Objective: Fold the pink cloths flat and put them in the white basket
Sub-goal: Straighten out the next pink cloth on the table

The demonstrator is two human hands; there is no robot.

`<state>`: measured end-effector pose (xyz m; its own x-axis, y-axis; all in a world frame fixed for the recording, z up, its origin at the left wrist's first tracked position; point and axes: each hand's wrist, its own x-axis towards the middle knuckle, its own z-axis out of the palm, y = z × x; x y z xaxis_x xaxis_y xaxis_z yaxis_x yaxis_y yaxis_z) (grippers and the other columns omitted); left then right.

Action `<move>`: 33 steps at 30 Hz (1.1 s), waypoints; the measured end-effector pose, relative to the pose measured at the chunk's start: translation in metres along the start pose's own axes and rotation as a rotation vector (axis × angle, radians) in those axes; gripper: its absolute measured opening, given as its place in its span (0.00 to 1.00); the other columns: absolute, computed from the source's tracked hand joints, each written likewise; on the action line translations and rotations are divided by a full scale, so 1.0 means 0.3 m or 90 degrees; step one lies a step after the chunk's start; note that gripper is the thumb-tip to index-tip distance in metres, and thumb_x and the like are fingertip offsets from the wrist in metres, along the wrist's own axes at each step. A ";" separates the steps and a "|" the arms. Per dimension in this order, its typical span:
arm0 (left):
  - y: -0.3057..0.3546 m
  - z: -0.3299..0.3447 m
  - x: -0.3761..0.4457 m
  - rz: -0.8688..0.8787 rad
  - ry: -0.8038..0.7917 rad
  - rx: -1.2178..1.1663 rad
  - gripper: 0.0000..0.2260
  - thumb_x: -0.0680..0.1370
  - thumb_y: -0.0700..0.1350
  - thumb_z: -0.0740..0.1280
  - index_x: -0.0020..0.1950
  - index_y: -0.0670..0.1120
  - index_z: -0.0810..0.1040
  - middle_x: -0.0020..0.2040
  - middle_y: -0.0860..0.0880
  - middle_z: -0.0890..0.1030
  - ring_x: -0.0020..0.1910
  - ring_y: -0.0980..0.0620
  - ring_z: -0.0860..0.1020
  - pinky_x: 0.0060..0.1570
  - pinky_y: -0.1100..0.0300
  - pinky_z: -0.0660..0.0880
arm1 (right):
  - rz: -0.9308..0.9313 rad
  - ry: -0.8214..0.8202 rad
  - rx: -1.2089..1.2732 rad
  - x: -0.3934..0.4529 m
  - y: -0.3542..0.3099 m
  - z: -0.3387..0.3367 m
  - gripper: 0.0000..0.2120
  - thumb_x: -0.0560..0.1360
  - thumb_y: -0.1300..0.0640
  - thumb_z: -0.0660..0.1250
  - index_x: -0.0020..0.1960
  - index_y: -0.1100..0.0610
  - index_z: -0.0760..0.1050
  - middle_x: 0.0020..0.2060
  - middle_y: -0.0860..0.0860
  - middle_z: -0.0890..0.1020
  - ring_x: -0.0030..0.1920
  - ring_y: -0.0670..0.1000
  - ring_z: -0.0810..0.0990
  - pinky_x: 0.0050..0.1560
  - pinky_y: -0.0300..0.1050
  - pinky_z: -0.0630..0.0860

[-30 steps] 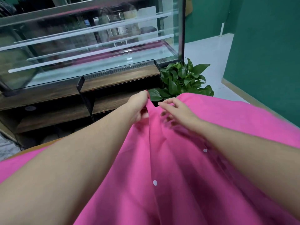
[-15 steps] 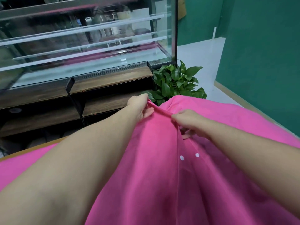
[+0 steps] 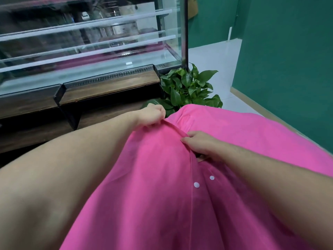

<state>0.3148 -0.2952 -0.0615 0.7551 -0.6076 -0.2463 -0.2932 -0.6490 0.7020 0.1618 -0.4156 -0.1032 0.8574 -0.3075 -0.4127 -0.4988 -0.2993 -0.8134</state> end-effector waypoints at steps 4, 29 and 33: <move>-0.060 -0.010 0.043 0.039 -0.008 0.047 0.12 0.73 0.32 0.64 0.40 0.49 0.68 0.36 0.48 0.76 0.27 0.53 0.69 0.28 0.62 0.62 | -0.011 -0.015 -0.035 0.015 0.005 -0.002 0.08 0.81 0.53 0.58 0.50 0.51 0.75 0.38 0.51 0.78 0.27 0.47 0.75 0.22 0.36 0.72; -0.115 0.063 0.180 -0.059 0.248 -0.165 0.15 0.72 0.30 0.69 0.38 0.51 0.79 0.36 0.49 0.80 0.33 0.52 0.75 0.35 0.61 0.74 | -0.009 -0.056 0.083 0.072 0.084 -0.030 0.08 0.79 0.60 0.60 0.41 0.56 0.72 0.31 0.55 0.75 0.24 0.50 0.73 0.29 0.41 0.74; -0.134 0.075 0.208 -0.096 0.329 -0.115 0.20 0.63 0.36 0.59 0.38 0.61 0.82 0.42 0.49 0.82 0.52 0.41 0.81 0.55 0.43 0.77 | -0.009 -0.037 0.068 0.075 0.088 -0.032 0.10 0.80 0.59 0.60 0.40 0.56 0.72 0.30 0.54 0.75 0.24 0.49 0.74 0.28 0.40 0.74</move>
<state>0.3604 -0.3173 -0.1202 0.9829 -0.1822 -0.0260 -0.0891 -0.5948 0.7989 0.1668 -0.4391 -0.1299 0.8717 -0.2507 -0.4210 -0.4728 -0.2046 -0.8571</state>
